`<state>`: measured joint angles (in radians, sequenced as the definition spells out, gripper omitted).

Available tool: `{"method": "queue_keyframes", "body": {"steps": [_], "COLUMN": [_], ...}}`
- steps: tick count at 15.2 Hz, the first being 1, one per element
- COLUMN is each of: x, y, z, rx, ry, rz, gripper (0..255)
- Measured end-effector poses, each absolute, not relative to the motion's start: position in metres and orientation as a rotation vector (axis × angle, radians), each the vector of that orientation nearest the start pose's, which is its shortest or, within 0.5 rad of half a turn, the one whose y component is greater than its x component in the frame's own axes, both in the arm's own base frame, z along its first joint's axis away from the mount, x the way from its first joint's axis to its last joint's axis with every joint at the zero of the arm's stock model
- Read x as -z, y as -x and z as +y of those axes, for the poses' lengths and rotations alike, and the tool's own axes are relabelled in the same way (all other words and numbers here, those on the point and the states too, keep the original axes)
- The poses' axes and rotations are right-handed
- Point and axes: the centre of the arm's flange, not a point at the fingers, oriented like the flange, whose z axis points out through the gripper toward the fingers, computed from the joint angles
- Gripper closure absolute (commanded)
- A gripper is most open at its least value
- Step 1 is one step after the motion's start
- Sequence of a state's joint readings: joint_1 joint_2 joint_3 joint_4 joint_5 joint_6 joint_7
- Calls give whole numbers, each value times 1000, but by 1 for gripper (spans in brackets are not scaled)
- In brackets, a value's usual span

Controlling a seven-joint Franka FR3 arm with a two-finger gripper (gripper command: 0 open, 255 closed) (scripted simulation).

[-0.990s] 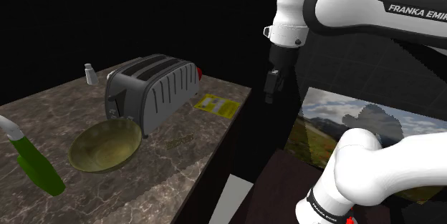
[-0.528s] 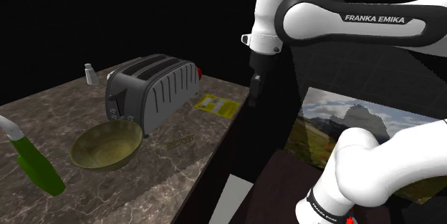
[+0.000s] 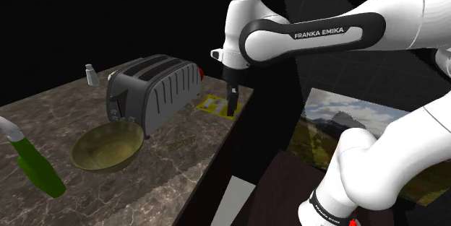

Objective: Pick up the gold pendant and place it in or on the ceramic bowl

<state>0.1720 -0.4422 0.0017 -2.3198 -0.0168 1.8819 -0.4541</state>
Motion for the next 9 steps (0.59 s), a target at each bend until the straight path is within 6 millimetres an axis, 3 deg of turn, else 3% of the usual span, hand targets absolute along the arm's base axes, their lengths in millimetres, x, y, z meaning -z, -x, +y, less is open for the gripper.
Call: {"method": "queue_keyframes", "body": {"steps": [9], "x": [-455], "y": [-482], "z": [144], "rx": [53], "ry": [2735], "rz": [-1541], "gripper": [0]}}
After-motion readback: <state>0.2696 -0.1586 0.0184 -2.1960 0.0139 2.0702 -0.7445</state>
